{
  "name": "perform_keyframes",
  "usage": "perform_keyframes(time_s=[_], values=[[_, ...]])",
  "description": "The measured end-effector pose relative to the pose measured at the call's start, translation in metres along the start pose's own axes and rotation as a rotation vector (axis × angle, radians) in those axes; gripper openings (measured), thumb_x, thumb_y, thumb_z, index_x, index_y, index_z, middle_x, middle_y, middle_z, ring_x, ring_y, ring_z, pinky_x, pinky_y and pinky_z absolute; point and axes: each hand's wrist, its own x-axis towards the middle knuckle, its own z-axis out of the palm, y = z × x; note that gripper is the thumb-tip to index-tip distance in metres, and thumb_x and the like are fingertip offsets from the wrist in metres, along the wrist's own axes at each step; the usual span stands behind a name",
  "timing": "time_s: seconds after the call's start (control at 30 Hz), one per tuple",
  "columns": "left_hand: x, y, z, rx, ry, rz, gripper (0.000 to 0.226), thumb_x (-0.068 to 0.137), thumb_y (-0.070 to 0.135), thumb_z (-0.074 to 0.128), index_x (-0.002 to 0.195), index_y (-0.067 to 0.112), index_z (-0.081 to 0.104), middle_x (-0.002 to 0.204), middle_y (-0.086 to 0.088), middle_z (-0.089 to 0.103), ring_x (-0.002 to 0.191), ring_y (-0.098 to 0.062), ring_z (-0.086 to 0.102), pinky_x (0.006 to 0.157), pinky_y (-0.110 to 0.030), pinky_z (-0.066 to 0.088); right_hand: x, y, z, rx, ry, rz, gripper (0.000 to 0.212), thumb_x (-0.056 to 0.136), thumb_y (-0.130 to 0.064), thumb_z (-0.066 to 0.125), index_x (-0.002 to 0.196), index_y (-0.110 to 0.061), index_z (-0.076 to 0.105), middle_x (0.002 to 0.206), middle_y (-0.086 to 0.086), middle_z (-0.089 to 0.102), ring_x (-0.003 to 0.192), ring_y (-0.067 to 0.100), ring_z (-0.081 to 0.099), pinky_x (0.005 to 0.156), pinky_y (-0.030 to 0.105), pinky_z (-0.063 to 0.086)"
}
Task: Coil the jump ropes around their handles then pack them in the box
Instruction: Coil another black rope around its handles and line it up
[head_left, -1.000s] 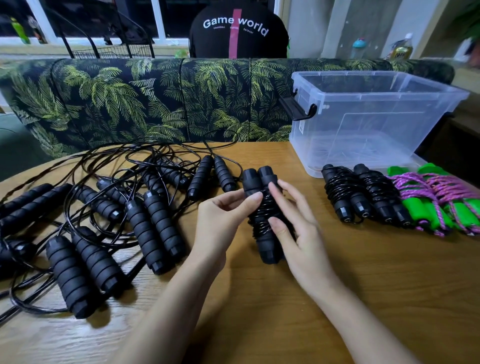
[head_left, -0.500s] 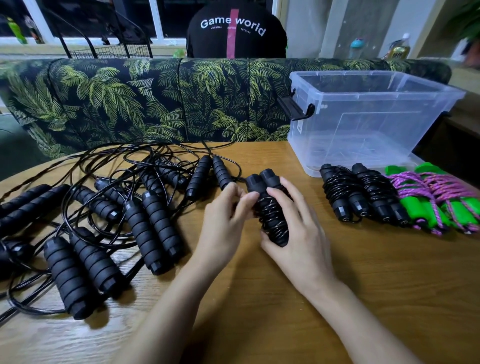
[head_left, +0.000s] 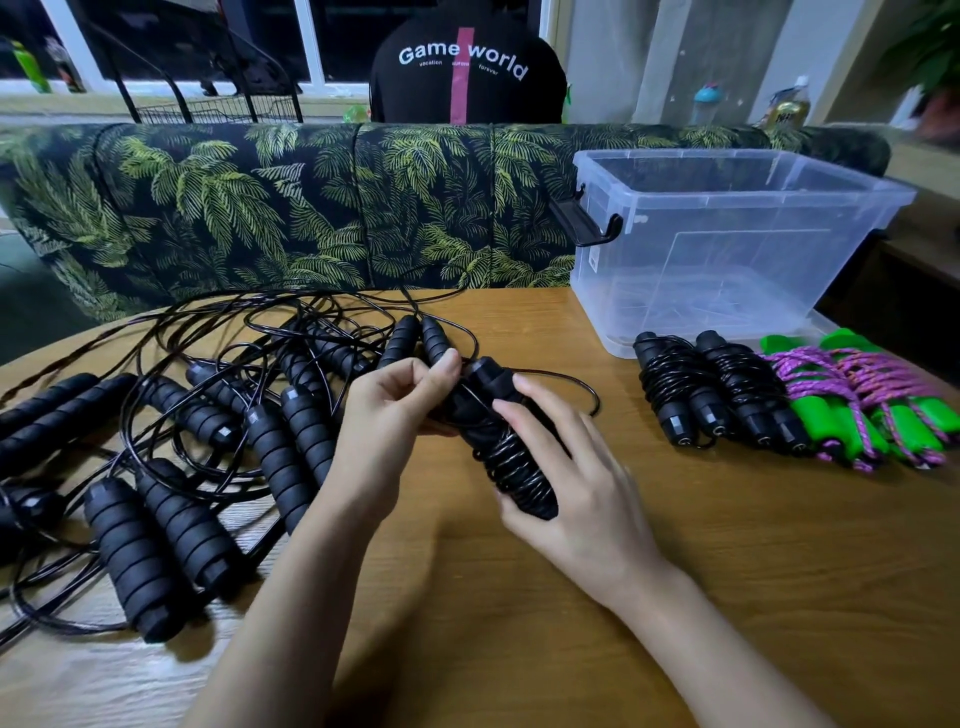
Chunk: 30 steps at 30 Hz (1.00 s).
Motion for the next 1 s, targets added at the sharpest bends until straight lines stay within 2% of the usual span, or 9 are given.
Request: perform_keyframes(time_s=[0.1,0.23,0.33,0.43,0.53,0.63,0.77,0.83,1.0], values=[[0.003,-0.001,-0.004,-0.091,-0.015,-0.144,0.059,0.081,0.037,0.071,0.097,-0.019,0.062,0.089,-0.027,0.064,0.081,-0.029,0.060,0.071,-0.032,0.050,-0.001,0.000,0.001,0.004,0.010,-0.048,0.074,0.079,-0.023,0.075,0.144,-0.021,0.041,0.151,-0.001,0.040,0.131,0.017,0.048,0.076,0.035,0.060],[0.006,-0.007,-0.003,-0.195,-0.059,-0.320,0.034,0.076,0.038,0.070,0.097,0.012,0.078,0.102,-0.014,0.072,0.089,-0.023,0.065,0.083,-0.034,0.048,-0.001,-0.005,0.002,0.082,0.049,-0.015,0.072,0.079,-0.024,0.075,0.143,-0.021,0.043,0.150,-0.003,0.042,0.132,0.015,0.049,0.079,0.037,0.060],[0.003,-0.015,0.008,-0.369,-0.069,-0.438,0.021,0.075,0.030,0.066,0.087,0.013,0.073,0.075,-0.002,0.068,0.063,-0.007,0.061,0.067,-0.020,0.051,-0.001,-0.004,0.002,0.145,0.081,0.068,0.070,0.078,-0.025,0.075,0.142,-0.020,0.046,0.149,-0.004,0.044,0.133,0.013,0.049,0.093,0.032,0.054],[-0.004,-0.024,0.029,-0.410,0.000,-0.287,0.023,0.084,0.025,0.060,0.093,0.004,0.066,0.083,-0.007,0.065,0.072,-0.008,0.059,0.069,-0.017,0.054,0.001,-0.002,0.002,0.241,0.128,0.198,0.069,0.077,-0.029,0.071,0.141,-0.020,0.048,0.147,-0.007,0.045,0.132,0.008,0.048,0.103,0.024,0.045],[-0.009,-0.030,0.037,-0.212,0.109,-0.015,0.039,0.092,0.033,0.054,0.092,-0.005,0.059,0.091,-0.007,0.067,0.087,-0.011,0.062,0.082,-0.022,0.052,0.002,0.001,0.003,0.319,0.103,0.273,0.072,0.077,-0.034,0.069,0.144,-0.019,0.047,0.147,-0.010,0.044,0.133,0.004,0.046,0.106,0.016,0.038],[-0.006,-0.042,0.031,0.101,0.090,0.116,0.041,0.102,0.042,0.043,0.095,0.007,0.063,0.095,-0.003,0.073,0.093,-0.017,0.068,0.087,-0.033,0.054,0.002,0.009,0.006,0.282,0.036,0.316,0.080,0.077,-0.043,0.065,0.150,-0.026,0.036,0.151,-0.015,0.038,0.133,0.002,0.044,0.104,0.017,0.040],[0.000,-0.060,0.017,0.704,0.062,0.199,0.033,0.101,0.045,0.038,0.108,0.017,0.055,0.102,0.005,0.067,0.100,-0.017,0.063,0.086,-0.030,0.047,0.001,0.027,0.001,0.006,-0.020,0.412,0.088,0.080,-0.043,0.072,0.154,-0.038,0.023,0.154,-0.016,0.032,0.122,0.016,0.055,0.083,0.035,0.055],[0.002,-0.066,0.014,0.855,0.042,0.230,0.030,0.101,0.039,0.040,0.119,0.018,0.053,0.111,0.006,0.063,0.109,-0.016,0.059,0.100,-0.038,0.042,0.006,0.036,-0.005,-0.161,-0.047,0.450,0.086,0.082,-0.043,0.071,0.154,-0.038,0.024,0.155,-0.013,0.031,0.115,0.021,0.059,0.076,0.034,0.054],[0.009,-0.077,0.010,1.128,-0.126,0.130,0.052,0.100,0.053,0.026,0.142,0.026,0.039,0.142,0.006,0.051,0.140,-0.012,0.034,0.123,-0.045,0.003,0.038,0.069,-0.007,-0.370,-0.099,0.495,0.082,0.088,-0.043,0.067,0.156,-0.029,0.023,0.156,0.003,0.033,0.134,0.027,0.044,0.113,0.043,0.034]])
